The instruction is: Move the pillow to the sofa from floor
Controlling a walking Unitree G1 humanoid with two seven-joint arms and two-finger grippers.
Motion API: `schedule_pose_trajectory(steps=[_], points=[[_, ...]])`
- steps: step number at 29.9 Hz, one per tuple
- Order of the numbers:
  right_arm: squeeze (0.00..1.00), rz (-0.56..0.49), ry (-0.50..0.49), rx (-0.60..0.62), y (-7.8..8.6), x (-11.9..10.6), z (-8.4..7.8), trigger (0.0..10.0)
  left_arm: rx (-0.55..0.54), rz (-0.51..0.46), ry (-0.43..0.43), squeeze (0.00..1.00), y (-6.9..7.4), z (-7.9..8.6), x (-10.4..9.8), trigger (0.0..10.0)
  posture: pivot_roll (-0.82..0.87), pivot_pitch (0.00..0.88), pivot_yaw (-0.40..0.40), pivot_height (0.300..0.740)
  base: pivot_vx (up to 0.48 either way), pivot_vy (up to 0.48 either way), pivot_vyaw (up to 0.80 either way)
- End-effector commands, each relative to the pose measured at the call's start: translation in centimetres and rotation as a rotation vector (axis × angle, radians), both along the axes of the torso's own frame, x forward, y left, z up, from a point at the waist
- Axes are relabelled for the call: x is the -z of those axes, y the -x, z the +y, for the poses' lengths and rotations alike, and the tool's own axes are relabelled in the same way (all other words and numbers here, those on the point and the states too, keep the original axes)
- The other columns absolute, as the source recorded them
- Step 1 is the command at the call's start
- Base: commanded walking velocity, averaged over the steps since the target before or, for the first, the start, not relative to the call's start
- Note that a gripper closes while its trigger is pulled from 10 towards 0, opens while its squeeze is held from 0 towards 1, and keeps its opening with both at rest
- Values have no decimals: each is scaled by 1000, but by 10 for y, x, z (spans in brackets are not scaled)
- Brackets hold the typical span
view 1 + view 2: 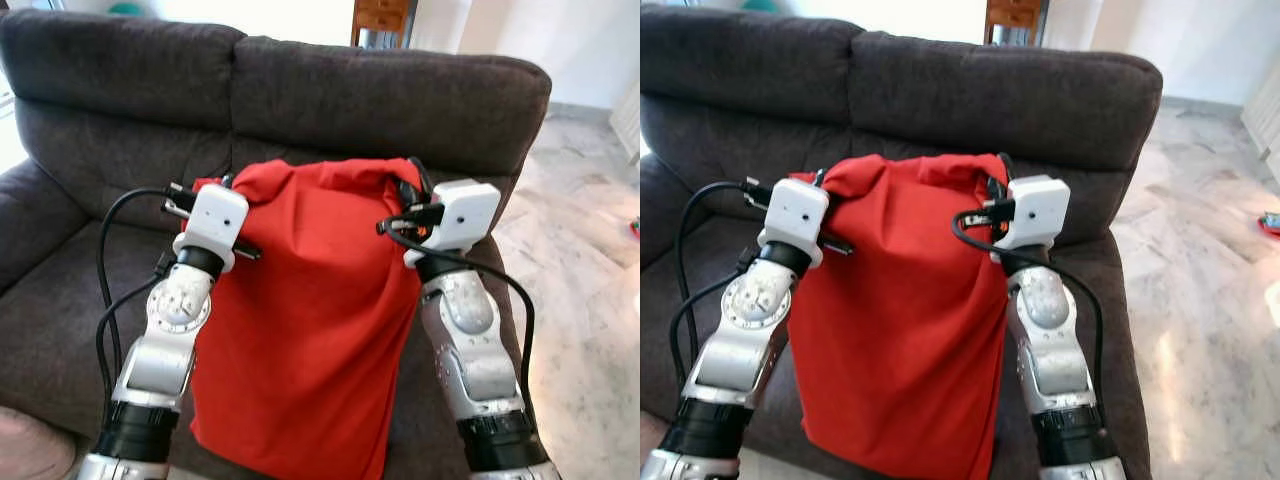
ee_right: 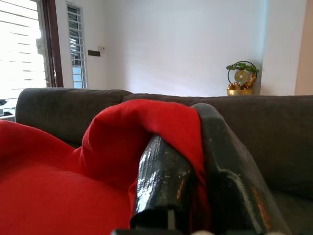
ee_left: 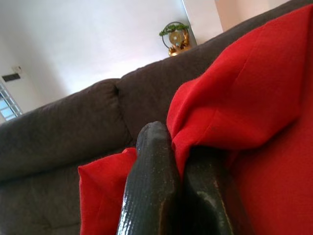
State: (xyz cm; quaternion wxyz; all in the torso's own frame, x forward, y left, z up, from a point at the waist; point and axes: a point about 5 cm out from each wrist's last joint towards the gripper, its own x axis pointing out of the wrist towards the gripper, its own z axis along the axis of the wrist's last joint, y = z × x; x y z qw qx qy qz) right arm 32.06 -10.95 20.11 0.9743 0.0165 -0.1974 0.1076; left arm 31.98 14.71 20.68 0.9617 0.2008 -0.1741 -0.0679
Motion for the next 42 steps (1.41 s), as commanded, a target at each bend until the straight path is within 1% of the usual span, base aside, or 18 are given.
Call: schedule_pose_trajectory(steps=[1, 4, 9, 10, 11, 12, 13, 14, 18, 22, 34, 35, 36, 38, 39, 40, 41, 42], points=[[0, -40, 4, -4, -3, -12, 3, 10000, -7, 50, 15, 0, -3, 1, 5, 10000, 93, 0, -34, 740, 0, 0, 0], [0, -12, 18, -15, -6, -6, 8, 10000, -22, 108, -1, 0, -4, 3, 15, 10000, 99, 0, -36, 740, 0, 0, 0], [0, 29, 56, -14, -7, 2, 11, 10000, -30, 143, -13, 0, -5, 2, 21, 10000, 93, 0, -36, 740, 0, 0, 0], [0, 39, 57, -20, -7, 4, 12, 10000, -26, 150, -19, 196, -5, 2, 22, 10000, 93, 0, -36, 740, 0, 0, 0], [0, 47, 61, -24, -7, 6, 12, 10000, -26, 156, -24, 588, -5, 1, 22, 10000, 93, 0, -36, 740, 0, 0, 0], [0, 55, 67, -24, -7, 8, 13, 10000, -27, 162, -23, 729, -5, 1, 23, 10000, 91, 0, -37, 740, 0, 0, 0], [412, 64, 72, -24, -7, 10, 13, 10000, -30, 167, -20, 1000, -5, 1, 24, 10000, 91, 0, -37, 740, 0, 0, 0], [976, 66, 70, -25, -7, 11, 13, 10000, -31, 168, -21, 1000, -5, 1, 24, 10000, 93, 0, -37, 740, 0, 0, 0], [1000, 70, 68, -26, -7, 12, 13, 10000, -34, 170, -24, 1000, -6, 2, 24, 10000, 93, 0, -38, 740, 0, 0, 0], [1000, 81, 77, -14, -8, 14, 13, 10000, -40, 179, -46, 1000, -6, 2, 26, 10000, 93, 0, -37, 740, 0, 0, 0], [1000, 87, 72, -11, -8, 15, 14, 10000, -46, 180, -46, 1000, -5, 2, 27, 10000, 94, 0, -35, 740, 0, 0, 0], [20, 88, 81, -1, -8, 15, 12, 10000, -54, 184, -52, 1000, -6, 3, 28, 10000, 94, 0, -35, 740, 0, 0, 0], [0, 89, 87, 15, -8, 16, 9, 10000, -61, 189, -55, 0, -6, 5, 29, 10000, 96, 0, -36, 740, 0, 0, 0], [0, 98, 97, 61, -9, 19, -1, 10000, -76, 201, -61, 0, -7, 9, 33, 10000, 97, 0, -36, 740, 0, 0, 0], [0, 98, 97, 61, -9, 19, -1, 10000, -76, 201, -61, 0, -7, 9, 33, 10000, 97, 0, -36, 740, 0, 0, 0], [0, 135, 88, 142, -11, 26, -22, 10000, -98, 225, -62, 0, -7, 17, 41, 10000, 98, 0, -35, 740, 0, 0, 0], [0, 144, 86, 162, -11, 28, -27, 10000, -104, 232, -62, 0, -7, 19, 43, 10000, 98, 0, -35, 740, 0, 0, 0], [0, 179, 103, 212, -13, 37, -43, 10000, -126, 262, -73, 0, -6, 27, 53, 10000, 97, 0, -35, 740, 0, 0, 0]])
